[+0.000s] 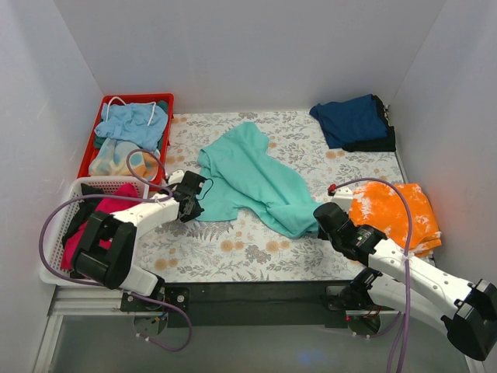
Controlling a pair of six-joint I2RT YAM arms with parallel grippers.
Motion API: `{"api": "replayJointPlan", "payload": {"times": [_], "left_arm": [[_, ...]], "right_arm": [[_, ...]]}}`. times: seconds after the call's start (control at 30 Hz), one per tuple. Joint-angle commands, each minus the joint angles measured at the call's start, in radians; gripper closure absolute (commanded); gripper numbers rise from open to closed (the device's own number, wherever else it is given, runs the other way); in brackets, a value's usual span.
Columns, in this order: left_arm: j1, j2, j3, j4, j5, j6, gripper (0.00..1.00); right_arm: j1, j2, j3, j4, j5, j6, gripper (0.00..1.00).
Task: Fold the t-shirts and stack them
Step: Flatten the tshirt out
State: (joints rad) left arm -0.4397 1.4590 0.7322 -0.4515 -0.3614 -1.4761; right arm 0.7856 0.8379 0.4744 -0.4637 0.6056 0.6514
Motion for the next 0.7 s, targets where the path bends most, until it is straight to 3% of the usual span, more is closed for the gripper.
{"api": "replayJointPlan", "payload": {"times": [0.0,0.2,0.33,0.67], "left_arm": [[-0.008,-0.040,0.002,-0.045,0.006,-0.001,1.00],[-0.011,-0.228,0.105,-0.154,-0.079,0.013,1.00],[-0.011,-0.336,0.276,-0.222,-0.149,0.060,1.00],[-0.011,-0.361,0.686,-0.228,-0.275,0.229,1.00]], "right_arm": [[-0.002,-0.013,-0.003,0.019,0.013,0.013,0.99],[-0.002,-0.017,0.076,-0.035,0.031,-0.013,0.99],[-0.002,-0.043,0.170,-0.067,0.068,-0.045,0.99],[-0.002,-0.031,0.375,-0.098,0.187,-0.157,0.99]]}}
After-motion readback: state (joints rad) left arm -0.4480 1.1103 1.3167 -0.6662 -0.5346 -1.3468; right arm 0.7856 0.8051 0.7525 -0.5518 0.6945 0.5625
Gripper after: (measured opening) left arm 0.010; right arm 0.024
